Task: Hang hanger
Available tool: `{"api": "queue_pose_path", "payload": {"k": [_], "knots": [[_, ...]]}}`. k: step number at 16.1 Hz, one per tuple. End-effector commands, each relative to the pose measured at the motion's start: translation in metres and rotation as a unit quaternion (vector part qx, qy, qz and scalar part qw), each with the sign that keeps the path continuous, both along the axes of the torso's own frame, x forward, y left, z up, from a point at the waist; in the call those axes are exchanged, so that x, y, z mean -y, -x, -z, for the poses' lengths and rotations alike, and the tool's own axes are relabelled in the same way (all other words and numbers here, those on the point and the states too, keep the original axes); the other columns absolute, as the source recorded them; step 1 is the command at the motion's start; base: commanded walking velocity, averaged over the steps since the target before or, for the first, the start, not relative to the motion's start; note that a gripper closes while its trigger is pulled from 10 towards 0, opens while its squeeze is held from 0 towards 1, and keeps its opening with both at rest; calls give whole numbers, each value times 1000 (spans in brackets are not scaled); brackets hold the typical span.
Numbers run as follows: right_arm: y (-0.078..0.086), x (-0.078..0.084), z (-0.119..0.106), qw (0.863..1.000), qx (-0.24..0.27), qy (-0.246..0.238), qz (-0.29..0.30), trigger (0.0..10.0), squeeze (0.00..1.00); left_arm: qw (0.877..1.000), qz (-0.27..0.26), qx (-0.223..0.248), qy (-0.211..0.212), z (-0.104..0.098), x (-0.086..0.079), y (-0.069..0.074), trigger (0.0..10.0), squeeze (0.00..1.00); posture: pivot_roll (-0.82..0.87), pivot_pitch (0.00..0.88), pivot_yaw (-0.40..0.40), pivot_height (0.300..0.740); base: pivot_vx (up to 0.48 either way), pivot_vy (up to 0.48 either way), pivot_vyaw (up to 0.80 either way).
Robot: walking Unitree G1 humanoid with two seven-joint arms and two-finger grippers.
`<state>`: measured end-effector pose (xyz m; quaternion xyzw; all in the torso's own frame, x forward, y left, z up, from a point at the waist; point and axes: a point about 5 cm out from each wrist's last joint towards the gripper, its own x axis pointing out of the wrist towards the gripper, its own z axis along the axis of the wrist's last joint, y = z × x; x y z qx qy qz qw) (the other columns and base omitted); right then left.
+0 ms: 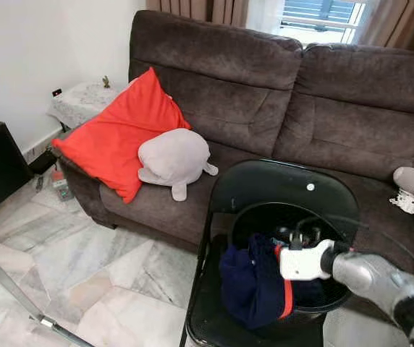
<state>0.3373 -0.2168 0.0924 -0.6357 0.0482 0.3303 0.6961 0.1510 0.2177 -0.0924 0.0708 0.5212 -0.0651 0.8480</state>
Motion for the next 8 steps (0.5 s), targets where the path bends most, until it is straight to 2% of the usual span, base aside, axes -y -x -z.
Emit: {"api": "queue_pose_path", "payload": {"k": [1,4,5,7,8], "knots": [[3,8,9,999,-21,27,19,10000,0,1000,2,-12,-3,2,-1,5,10000,0,-20,14,-9,740,0,0,0],[9,4,16,999,-45,-2,12,10000,0,1000,2,-12,-3,2,-1,5,10000,0,-17,15,-9,740,0,0,0],[9,2,16,999,-42,-12,10,10000,0,1000,2,-13,-3,2,-1,5,10000,0,-16,16,-9,740,0,0,0],[5,-9,7,998,-17,-67,-1,10000,0,1000,1,-13,-4,2,-1,5,10000,0,-15,18,-7,740,0,0,0],[4,-10,7,998,-17,-68,0,10000,0,1000,2,-13,-4,2,-2,5,10000,0,-15,18,-7,740,0,0,0]]}}
